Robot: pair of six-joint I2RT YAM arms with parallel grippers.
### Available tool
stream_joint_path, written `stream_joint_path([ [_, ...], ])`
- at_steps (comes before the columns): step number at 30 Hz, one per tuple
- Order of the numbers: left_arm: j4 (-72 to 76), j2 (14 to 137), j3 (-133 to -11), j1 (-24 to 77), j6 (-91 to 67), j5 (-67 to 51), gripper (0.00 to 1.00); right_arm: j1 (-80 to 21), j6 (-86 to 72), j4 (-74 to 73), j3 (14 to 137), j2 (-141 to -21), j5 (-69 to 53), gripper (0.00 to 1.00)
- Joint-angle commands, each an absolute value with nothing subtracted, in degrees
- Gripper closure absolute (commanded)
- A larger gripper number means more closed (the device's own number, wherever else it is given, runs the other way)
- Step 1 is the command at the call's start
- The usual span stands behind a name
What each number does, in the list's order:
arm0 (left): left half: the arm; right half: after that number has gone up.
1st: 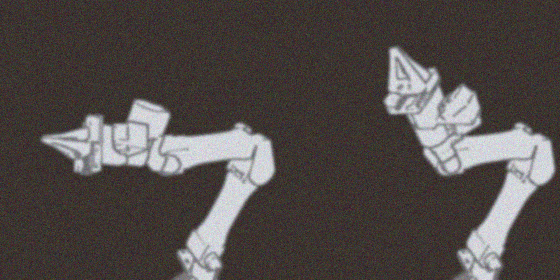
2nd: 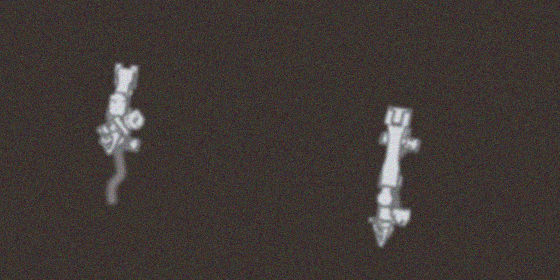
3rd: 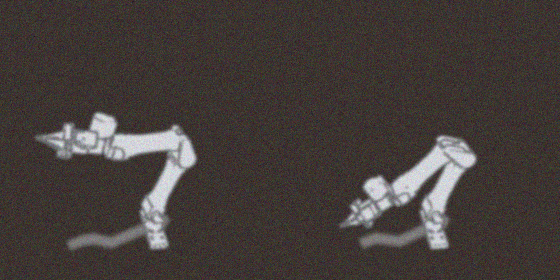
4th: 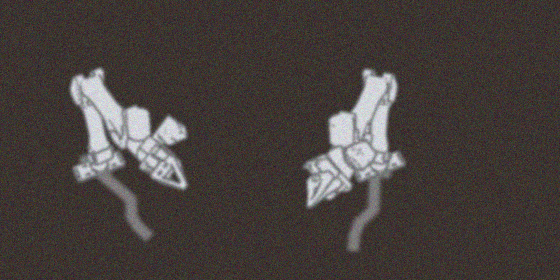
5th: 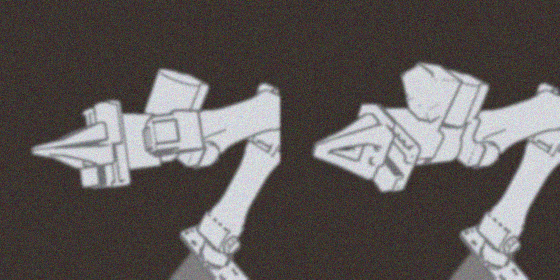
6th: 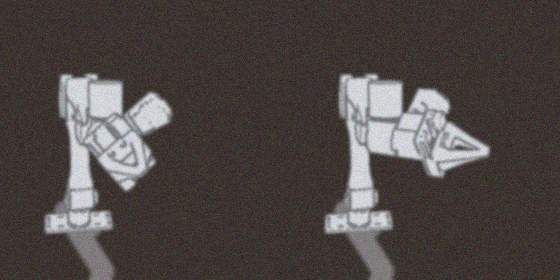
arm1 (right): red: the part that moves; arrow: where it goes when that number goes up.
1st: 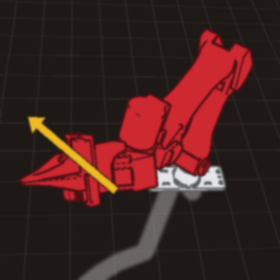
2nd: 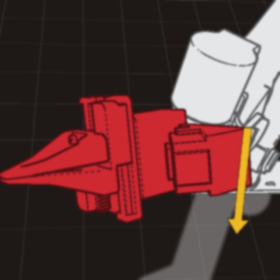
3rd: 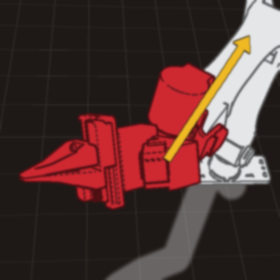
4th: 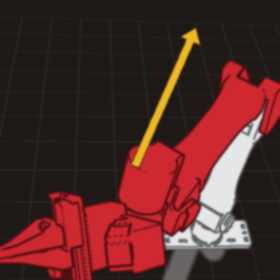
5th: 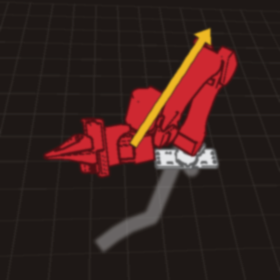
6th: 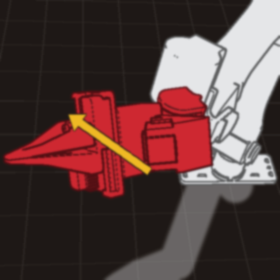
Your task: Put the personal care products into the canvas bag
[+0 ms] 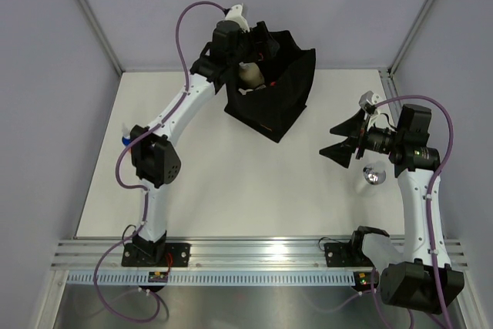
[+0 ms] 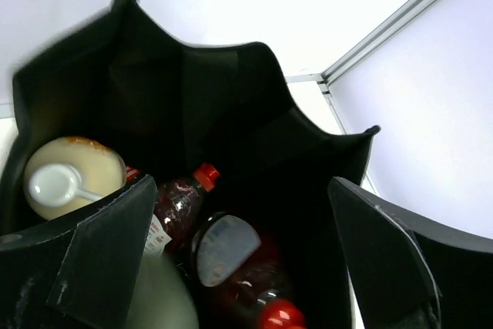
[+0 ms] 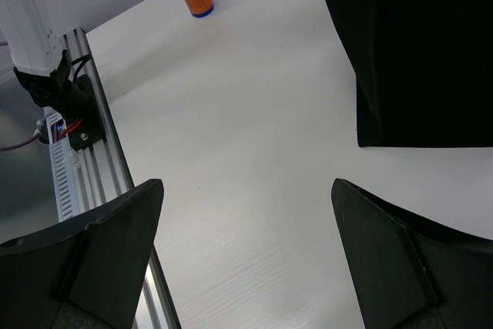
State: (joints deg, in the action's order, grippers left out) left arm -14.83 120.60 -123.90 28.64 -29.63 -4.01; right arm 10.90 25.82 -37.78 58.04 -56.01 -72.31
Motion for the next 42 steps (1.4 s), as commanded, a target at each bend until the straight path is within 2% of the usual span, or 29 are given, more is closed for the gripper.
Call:
stream_joint_path([
  [1, -12.3, 117.2, -127.2, 28.7, -29.0, -5.2, 0.01, 11.2, 26.8, -37.8, 58.5, -56.1, -71.3, 0.0],
  [6, -13.8, 113.1, -127.8, 28.4, -24.2, -4.7, 0.01, 11.3, 28.5, -38.4, 58.2, -55.6, -70.0, 0.01],
  [9, -15.8, 106.2, -123.3, 28.1, -17.1, -4.2, 0.01, 11.3, 29.7, -38.8, 57.7, -54.8, -66.3, 0.01],
  [13, -16.6, 92.6, -107.4, 26.8, -11.2, -2.6, 0.01, 11.3, 35.4, -48.3, 63.5, -56.3, -59.6, 0.0],
  [14, -16.9, 86.8, -100.2, 26.5, -10.8, -1.9, 0.01, 11.2, 35.9, -50.4, 65.5, -57.9, -57.4, 0.01],
  [19, -14.7, 70.0, -77.4, 25.9, -10.2, -2.5, 0.01, 9.5, 36.2, -61.5, 77.8, -64.1, -36.5, 0.0],
  [23, -16.2, 57.8, -61.5, 25.9, -8.4, -0.3, 0.01, 3.3, 38.4, -64.9, 79.3, -68.2, -13.1, 0.01],
  [27, -17.0, 44.9, -48.9, 25.9, -7.5, 1.1, 0.01, 0.4, 40.1, -71.5, 79.7, -73.1, -4.6, 0.01],
  [33, -20.0, 40.9, -46.3, 25.9, -5.6, -1.4, 0.01, -6.9, 38.8, -72.9, 78.1, -79.5, 6.1, 0.01],
  [42, -23.4, 41.3, -46.8, 25.9, -6.3, -1.8, 0.01, -8.3, 36.5, -71.6, 74.3, -92.5, 18.5, 0.0],
])
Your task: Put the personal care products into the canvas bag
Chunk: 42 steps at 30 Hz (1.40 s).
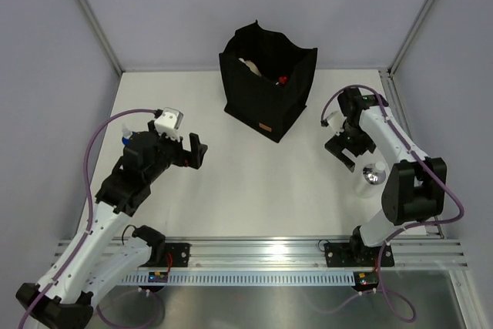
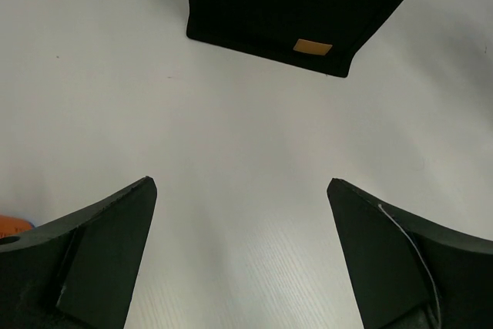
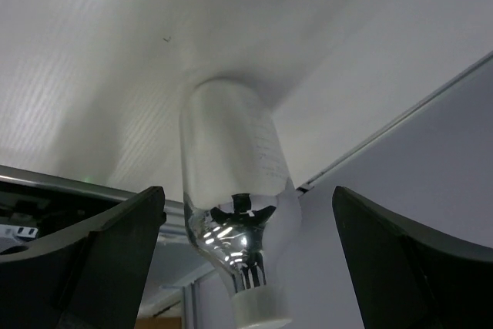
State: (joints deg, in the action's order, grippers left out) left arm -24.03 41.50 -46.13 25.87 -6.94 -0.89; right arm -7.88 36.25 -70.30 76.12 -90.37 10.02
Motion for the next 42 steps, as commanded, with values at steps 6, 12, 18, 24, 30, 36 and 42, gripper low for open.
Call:
stream_joint_path([
  [6, -24.1, 42.3, -47.3, 25.9, -6.8, -2.4, 0.01, -8.3, 37.4, -70.1, 71.5, -97.3, 22.6, 0.0],
  [12, -24.2, 41.9, -47.4, 25.9, -6.8, -1.1, 0.01, -8.3, 37.4, -70.9, 69.1, -101.0, 25.2, 0.0],
  [18, -24.1, 41.9, -47.3, 25.9, -6.9, -1.1, 0.01, -8.3, 37.4, -69.3, 66.4, -102.0, 27.9, 0.01],
  [24, -24.1, 42.1, -47.3, 25.9, -7.1, -1.1, 0.01, -8.3, 37.8, -72.9, 67.1, -102.2, 28.7, 0.0],
  [30, -24.0, 42.0, -47.2, 25.9, -7.4, -0.4, 0.01, -8.3, 36.9, -74.4, 66.4, -103.1, 29.0, 0.11],
  [36, -23.9, 42.2, -47.5, 25.9, -7.8, -0.3, 0.01, -8.3, 34.8, -76.0, 67.7, -102.1, 25.1, 0.54],
  [42, -23.9, 42.4, -47.5, 25.9, -7.8, -0.3, 0.01, -8.2, 35.2, -78.5, 74.6, -96.1, 16.0, 0.93],
])
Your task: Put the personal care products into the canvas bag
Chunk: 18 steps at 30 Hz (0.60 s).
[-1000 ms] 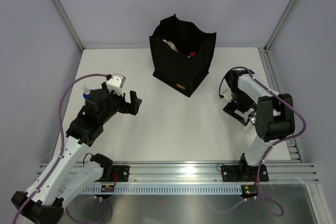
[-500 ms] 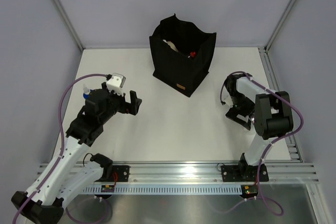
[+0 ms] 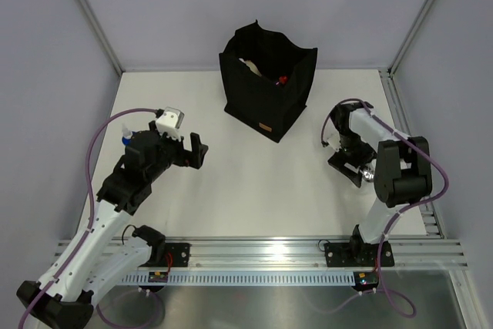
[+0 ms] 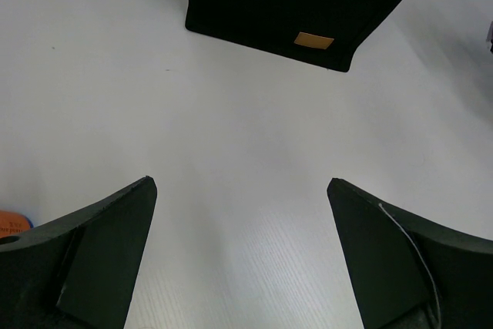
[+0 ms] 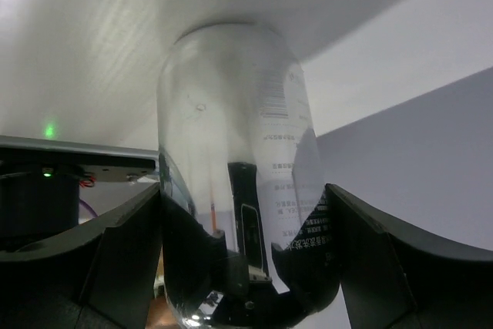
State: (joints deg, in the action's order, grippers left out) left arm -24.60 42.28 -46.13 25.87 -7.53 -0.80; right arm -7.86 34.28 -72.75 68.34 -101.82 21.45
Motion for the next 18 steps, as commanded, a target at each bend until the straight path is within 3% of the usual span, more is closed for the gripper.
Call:
stream_joint_path([
  [1, -23.9, 42.4, -47.4, 25.9, -7.8, -0.3, 0.01, -8.2, 35.5, -78.7, 75.9, -93.8, 11.4, 0.97],
  [10, -23.8, 43.7, -47.4, 25.9, -7.7, -0.3, 0.01, -8.3, 34.1, -81.3, 98.4, -90.4, -21.4, 1.0],
  [18, -23.2, 44.5, -46.9, 26.0, -7.3, 1.4, 0.01, -9.2, 31.9, -82.6, 126.0, -95.6, -35.0, 1.0],
])
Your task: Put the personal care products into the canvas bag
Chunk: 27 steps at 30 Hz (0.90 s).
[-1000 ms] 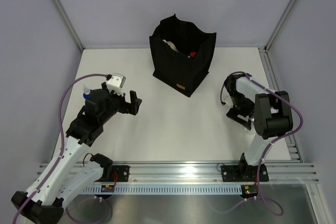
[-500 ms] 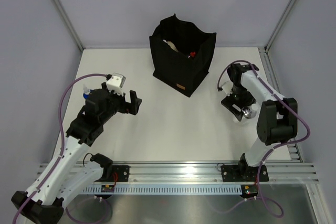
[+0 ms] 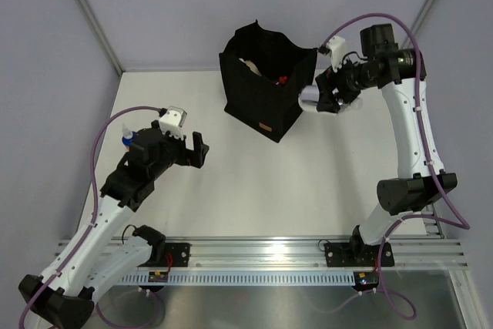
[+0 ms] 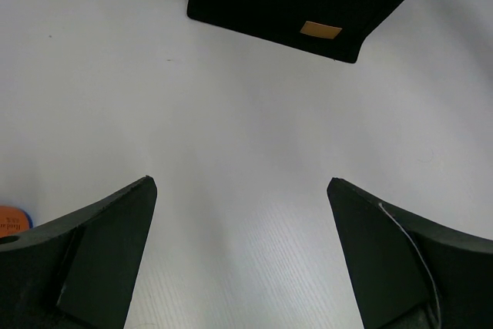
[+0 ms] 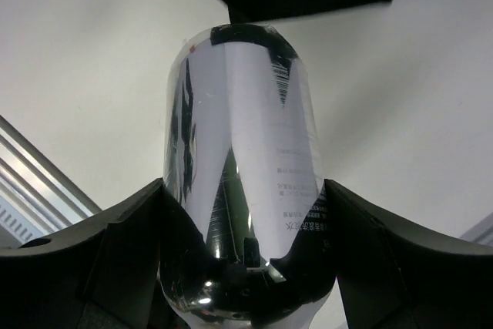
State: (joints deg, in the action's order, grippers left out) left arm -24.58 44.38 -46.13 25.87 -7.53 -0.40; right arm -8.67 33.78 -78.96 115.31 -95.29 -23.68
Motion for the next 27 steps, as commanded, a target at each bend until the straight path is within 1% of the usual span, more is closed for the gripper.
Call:
stream_joint_path([
  [1, -23.0, 44.6, -46.7, 26.0, -7.2, 1.3, 0.01, -9.2, 31.2, -81.1, 130.7, -96.8, -37.9, 1.0],
  [3, -22.4, 44.6, -46.5, 25.9, -6.9, 1.2, 0.01, -9.4, 28.2, -79.3, 135.5, -101.7, -41.5, 1.0],
  [5, -21.7, 44.5, -46.1, 26.0, -6.8, 1.1, 0.01, -9.6, 23.5, -74.0, 141.8, -105.2, -46.2, 1.0],
  [7, -21.2, 44.1, -45.6, 25.9, -6.8, 0.9, 0.01, -10.0, 19.8, -67.9, 148.1, -110.6, -47.5, 1.0],
  [9, -20.7, 43.9, -45.0, 25.9, -6.9, 1.0, 0.01, -11.0, 14.3, -62.3, 149.0, -114.3, -46.5, 1.0],
  [10, -20.3, 43.9, -44.7, 25.9, -7.0, 1.0, 0.01, -11.2, 11.0, -57.0, 149.8, -115.6, -45.2, 1.0],
  [16, -18.5, 44.4, -43.8, 25.9, -7.8, 1.0, 0.01, -15.1, 7.6, -42.3, 153.8, -125.2, -33.0, 1.0],
  [19, -18.8, 44.6, -43.5, 25.9, -7.5, 1.5, 0.01, -15.6, 4.7, -35.9, 153.8, -127.7, -30.4, 1.0],
  [24, -18.8, 44.6, -43.4, 25.9, -7.1, 2.2, 0.01, -17.4, 7.1, -32.3, 153.9, -129.6, -24.4, 1.0],
  [27, -18.7, 44.7, -43.4, 25.9, -7.2, 2.1, 0.01, -18.6, 7.4, -29.5, 154.2, -129.6, -23.4, 1.0],
])
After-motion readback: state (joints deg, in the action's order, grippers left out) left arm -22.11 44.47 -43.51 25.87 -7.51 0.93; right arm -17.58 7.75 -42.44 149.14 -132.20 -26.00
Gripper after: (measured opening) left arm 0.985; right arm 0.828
